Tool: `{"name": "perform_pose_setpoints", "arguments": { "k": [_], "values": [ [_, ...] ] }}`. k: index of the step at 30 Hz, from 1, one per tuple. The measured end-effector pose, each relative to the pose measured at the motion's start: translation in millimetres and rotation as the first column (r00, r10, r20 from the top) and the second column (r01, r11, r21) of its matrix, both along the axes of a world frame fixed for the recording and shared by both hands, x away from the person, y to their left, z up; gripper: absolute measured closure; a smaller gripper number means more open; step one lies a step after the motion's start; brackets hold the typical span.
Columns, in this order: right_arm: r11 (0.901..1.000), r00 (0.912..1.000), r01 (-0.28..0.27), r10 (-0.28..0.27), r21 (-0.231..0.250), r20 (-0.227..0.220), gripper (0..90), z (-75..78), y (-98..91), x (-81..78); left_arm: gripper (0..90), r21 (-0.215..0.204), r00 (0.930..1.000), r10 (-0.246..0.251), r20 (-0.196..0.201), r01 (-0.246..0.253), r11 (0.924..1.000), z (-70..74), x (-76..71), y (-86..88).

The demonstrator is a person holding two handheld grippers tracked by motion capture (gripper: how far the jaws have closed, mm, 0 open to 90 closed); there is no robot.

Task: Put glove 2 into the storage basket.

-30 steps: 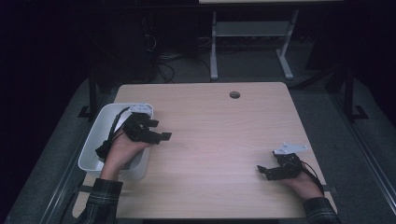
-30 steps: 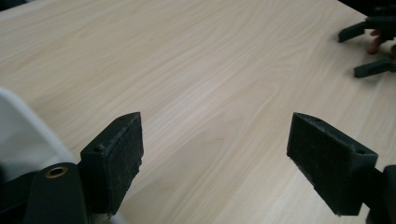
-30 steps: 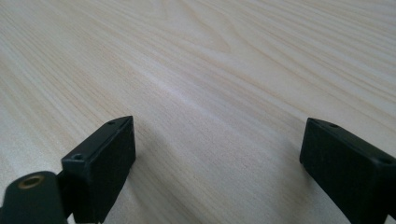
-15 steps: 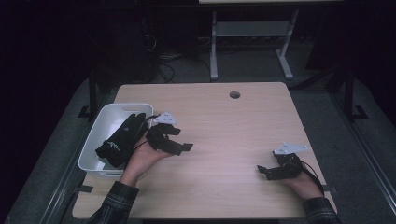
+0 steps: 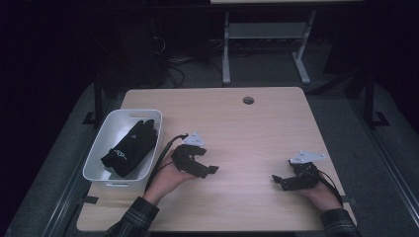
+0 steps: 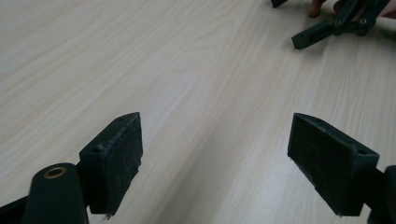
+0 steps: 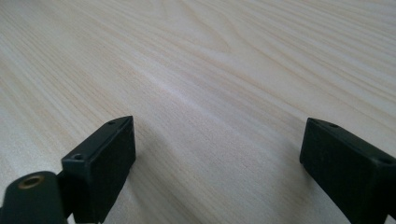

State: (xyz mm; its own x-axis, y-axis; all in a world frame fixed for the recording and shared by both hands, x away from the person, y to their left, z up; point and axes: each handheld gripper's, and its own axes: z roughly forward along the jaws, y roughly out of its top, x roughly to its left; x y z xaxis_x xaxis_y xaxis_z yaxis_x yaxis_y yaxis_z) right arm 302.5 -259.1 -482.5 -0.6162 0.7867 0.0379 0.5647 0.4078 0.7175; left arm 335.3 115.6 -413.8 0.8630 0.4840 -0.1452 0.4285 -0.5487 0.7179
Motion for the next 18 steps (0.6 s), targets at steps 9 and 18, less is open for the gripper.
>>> {"name": "perform_pose_setpoints", "arguments": {
  "k": [9,18],
  "values": [
    [1.0000,1.0000,0.000,0.000,0.000,0.000,10.4,0.0,0.0,0.0,17.3,0.021,0.9999,-0.009,0.006,0.009,0.9997,-25.5,-4.1,-15.5],
    [1.0000,1.0000,-0.001,0.001,0.000,0.001,10.4,0.0,0.0,0.0,16.2,0.078,0.9985,-0.027,0.047,0.024,0.9967,-48.1,-7.6,-27.5]
  ]
}}
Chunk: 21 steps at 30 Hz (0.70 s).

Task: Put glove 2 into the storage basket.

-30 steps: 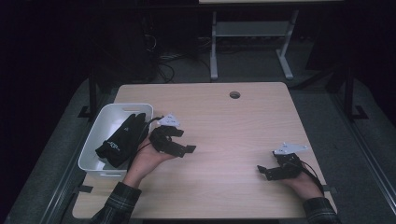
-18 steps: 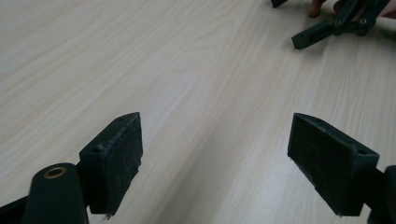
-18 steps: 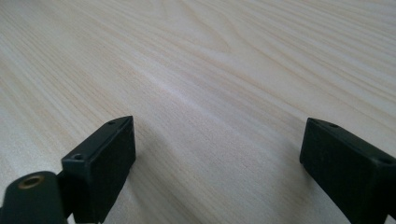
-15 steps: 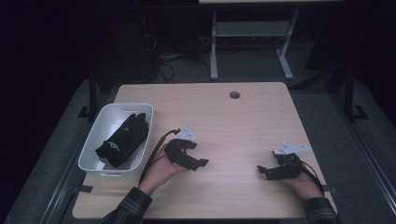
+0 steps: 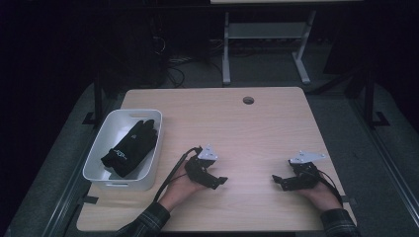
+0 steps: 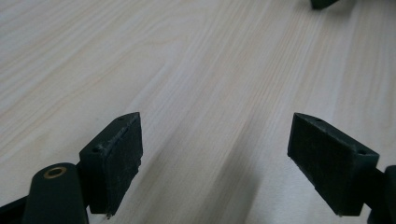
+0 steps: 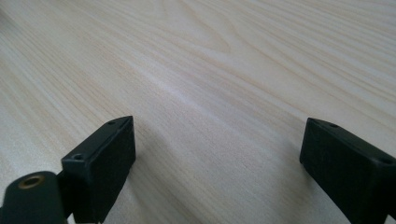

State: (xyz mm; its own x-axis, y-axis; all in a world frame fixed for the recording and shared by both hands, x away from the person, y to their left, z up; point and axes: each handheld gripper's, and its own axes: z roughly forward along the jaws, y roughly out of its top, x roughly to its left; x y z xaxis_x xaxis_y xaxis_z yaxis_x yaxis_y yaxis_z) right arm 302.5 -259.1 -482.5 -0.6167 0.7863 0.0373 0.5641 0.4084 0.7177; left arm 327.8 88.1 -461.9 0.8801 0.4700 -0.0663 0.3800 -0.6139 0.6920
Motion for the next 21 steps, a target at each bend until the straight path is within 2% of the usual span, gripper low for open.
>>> {"name": "perform_pose_setpoints", "arguments": {
  "k": [3,4,7,8,11,21],
  "values": [
    [1.0000,1.0000,0.001,-0.001,0.000,-0.001,10.4,0.1,0.0,-0.1,14.8,0.015,0.9999,0.001,0.016,-0.001,0.9999,-5.5,-0.1,-1.8],
    [1.0000,1.0000,0.000,0.000,0.000,0.000,10.4,0.0,0.0,0.0,14.8,0.007,0.9998,0.008,0.016,-0.008,0.9999,-7.4,-0.6,-3.1],
    [1.0000,1.0000,0.001,-0.001,0.000,-0.001,10.4,0.0,0.0,0.0,13.8,0.038,0.9990,-0.006,0.044,0.004,0.9993,-12.3,-1.4,-5.9],
    [1.0000,1.0000,0.000,0.000,0.000,0.000,10.4,0.0,0.0,0.0,12.1,0.026,0.9982,-0.009,0.059,0.007,0.9996,-14.1,-2.0,-5.9],
    [1.0000,1.0000,0.000,0.000,0.000,0.001,10.4,0.0,0.0,0.0,12.1,-0.001,0.9974,-0.008,0.071,0.008,1.0000,-17.0,-2.1,-4.1],
    [1.0000,1.0000,-0.001,0.001,-0.001,0.001,10.4,0.0,0.0,0.0,12.1,-0.001,0.9973,-0.013,0.072,0.014,0.9999,-17.0,-1.8,-4.1]
  ]
}}
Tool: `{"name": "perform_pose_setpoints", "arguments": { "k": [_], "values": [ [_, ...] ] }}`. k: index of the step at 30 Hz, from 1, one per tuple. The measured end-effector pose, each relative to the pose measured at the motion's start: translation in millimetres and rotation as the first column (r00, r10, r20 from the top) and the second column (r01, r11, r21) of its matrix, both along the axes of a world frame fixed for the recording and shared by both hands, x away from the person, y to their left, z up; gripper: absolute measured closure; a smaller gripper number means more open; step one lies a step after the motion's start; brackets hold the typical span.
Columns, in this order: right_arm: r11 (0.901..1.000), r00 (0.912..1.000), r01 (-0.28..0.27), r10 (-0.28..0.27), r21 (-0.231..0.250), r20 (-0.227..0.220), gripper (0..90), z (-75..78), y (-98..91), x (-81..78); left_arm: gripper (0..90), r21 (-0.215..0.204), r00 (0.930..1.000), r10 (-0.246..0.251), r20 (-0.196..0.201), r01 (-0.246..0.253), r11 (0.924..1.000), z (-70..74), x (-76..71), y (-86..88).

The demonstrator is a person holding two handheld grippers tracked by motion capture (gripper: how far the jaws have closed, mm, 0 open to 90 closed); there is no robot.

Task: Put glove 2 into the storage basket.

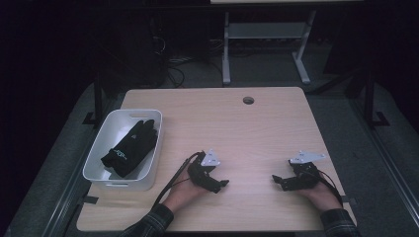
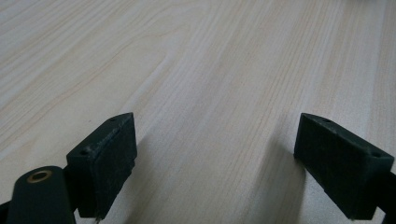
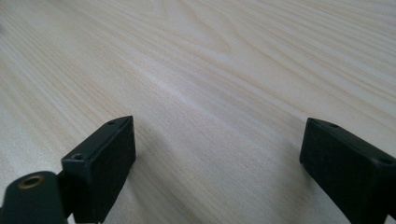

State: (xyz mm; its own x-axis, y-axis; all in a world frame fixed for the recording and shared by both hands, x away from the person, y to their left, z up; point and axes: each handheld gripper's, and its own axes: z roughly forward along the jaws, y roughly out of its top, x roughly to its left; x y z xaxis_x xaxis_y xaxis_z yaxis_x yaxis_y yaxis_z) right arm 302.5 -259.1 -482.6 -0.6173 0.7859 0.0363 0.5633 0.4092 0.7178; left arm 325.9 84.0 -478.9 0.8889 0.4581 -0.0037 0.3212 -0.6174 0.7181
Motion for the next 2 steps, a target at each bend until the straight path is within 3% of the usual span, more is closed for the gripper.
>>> {"name": "perform_pose_setpoints", "arguments": {
  "k": [2],
  "values": [
    [1.0000,1.0000,0.000,0.000,0.000,0.000,10.4,0.0,0.0,0.0,12.1,0.000,1.0000,-0.002,-0.001,0.002,1.0000,0.0,0.2,0.0]
  ]
}}
